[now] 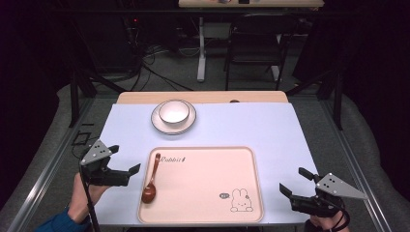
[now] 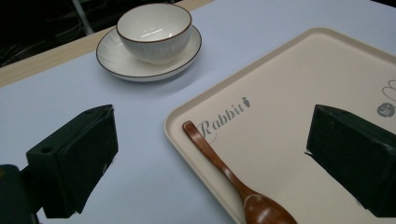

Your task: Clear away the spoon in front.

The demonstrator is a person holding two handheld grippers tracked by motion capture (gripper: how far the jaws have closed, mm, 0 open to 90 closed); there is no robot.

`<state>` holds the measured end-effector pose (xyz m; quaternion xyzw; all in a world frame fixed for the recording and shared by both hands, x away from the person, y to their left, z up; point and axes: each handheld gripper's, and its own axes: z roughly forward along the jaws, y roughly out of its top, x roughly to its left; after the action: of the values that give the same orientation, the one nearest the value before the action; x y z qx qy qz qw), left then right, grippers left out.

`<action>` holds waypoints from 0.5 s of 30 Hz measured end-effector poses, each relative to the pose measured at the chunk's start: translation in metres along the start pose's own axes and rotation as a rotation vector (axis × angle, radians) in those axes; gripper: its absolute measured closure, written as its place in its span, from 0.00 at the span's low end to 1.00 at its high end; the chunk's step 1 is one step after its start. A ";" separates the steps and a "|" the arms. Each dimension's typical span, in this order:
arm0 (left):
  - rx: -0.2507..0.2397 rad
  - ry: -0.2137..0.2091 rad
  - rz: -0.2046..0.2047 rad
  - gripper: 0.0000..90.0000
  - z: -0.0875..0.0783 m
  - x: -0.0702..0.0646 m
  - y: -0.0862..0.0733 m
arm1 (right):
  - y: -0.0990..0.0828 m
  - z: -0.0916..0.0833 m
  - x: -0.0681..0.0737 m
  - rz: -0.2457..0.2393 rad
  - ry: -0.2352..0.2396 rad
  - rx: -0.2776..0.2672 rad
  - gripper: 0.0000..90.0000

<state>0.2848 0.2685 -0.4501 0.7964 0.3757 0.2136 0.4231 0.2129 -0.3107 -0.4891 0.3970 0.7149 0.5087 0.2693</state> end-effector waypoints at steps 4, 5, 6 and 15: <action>0.002 0.013 -0.017 0.02 -0.006 0.002 -0.010 | 0.000 0.000 0.000 -0.002 0.000 -0.001 0.15; 0.005 0.015 -0.025 0.02 -0.008 0.003 -0.014 | 0.000 0.000 0.000 -0.002 -0.002 0.000 0.15; 0.006 0.018 -0.029 0.02 -0.008 0.003 -0.016 | 0.000 0.000 0.000 -0.001 -0.002 -0.001 0.15; 0.018 0.039 -0.064 0.02 -0.017 0.007 -0.038 | 0.000 0.000 0.000 -0.001 -0.002 -0.001 0.15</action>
<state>0.2621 0.2968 -0.4725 0.7834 0.4111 0.2118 0.4153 0.2128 -0.3107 -0.4890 0.3970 0.7147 0.5084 0.2704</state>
